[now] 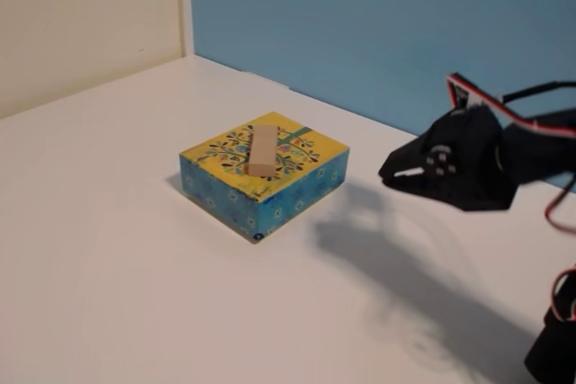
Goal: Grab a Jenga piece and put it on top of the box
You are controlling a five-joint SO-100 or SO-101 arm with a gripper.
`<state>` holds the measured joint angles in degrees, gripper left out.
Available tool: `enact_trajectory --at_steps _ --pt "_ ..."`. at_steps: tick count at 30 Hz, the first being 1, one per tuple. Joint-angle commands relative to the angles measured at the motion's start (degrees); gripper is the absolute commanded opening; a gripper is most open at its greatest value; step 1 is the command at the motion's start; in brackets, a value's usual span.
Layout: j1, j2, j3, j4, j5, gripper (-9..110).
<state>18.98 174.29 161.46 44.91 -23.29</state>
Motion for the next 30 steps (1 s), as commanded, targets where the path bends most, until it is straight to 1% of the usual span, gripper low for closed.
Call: enact_trajectory --at_steps 1,3,8,18,30 --pt "-0.09 6.15 2.99 2.37 0.18 0" --pt "0.0 10.37 5.19 5.01 0.62 0" --pt "0.97 10.63 8.61 5.54 1.49 0" --pt "3.08 10.55 8.35 6.86 3.87 0" --pt "2.99 10.55 8.35 6.86 4.04 0"
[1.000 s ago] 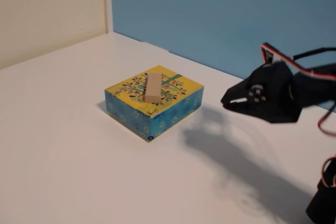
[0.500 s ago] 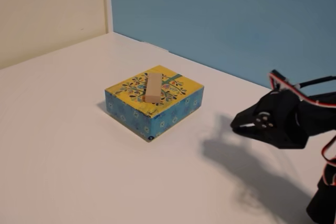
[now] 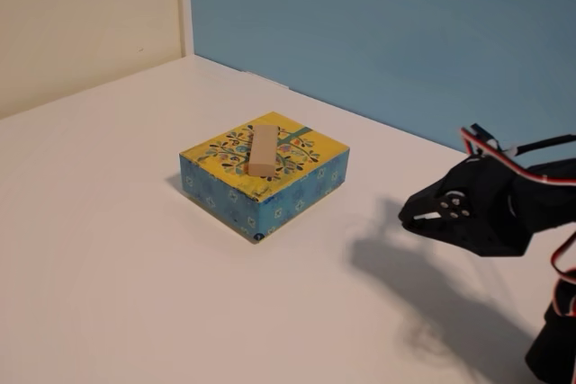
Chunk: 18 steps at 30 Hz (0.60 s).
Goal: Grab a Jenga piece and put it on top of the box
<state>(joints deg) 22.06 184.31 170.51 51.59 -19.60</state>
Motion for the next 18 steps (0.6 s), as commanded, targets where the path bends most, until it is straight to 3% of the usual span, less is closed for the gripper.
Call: enact_trajectory --at_steps 1,18 --pt "0.0 0.53 -0.7 0.18 0.35 0" --pt "0.26 0.53 -0.7 0.18 0.88 2"
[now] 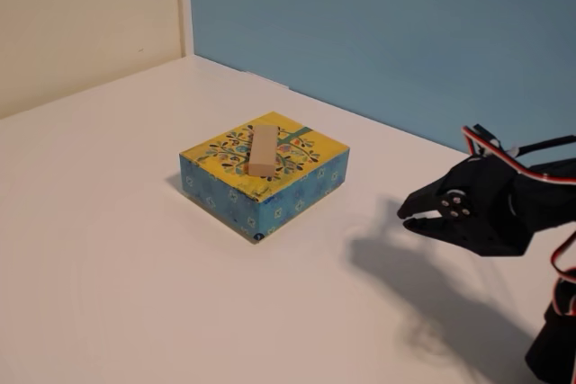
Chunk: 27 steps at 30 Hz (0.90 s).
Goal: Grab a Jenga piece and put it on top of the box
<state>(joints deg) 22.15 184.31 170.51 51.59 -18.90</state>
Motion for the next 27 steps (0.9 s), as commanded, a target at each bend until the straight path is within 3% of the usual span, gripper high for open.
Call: enact_trajectory --at_steps 1,27 --pt "0.09 0.53 -0.7 0.18 0.09 2" --pt "1.05 0.44 -0.79 0.44 0.09 0"
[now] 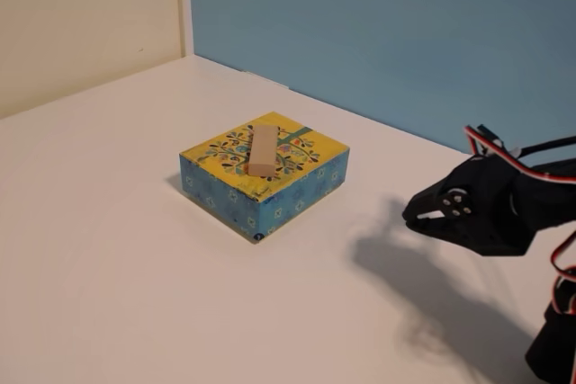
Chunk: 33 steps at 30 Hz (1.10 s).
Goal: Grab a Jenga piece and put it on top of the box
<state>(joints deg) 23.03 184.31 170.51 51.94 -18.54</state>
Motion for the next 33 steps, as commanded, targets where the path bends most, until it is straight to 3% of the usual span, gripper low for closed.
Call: enact_trajectory --at_steps 1,9,16,33 --pt "0.26 0.44 -0.79 0.09 -0.26 0" --pt "0.62 0.44 -0.79 -0.26 2.02 0" --pt "3.52 0.44 -0.97 0.0 10.46 0" --pt "3.08 0.44 -2.99 6.24 12.48 0"
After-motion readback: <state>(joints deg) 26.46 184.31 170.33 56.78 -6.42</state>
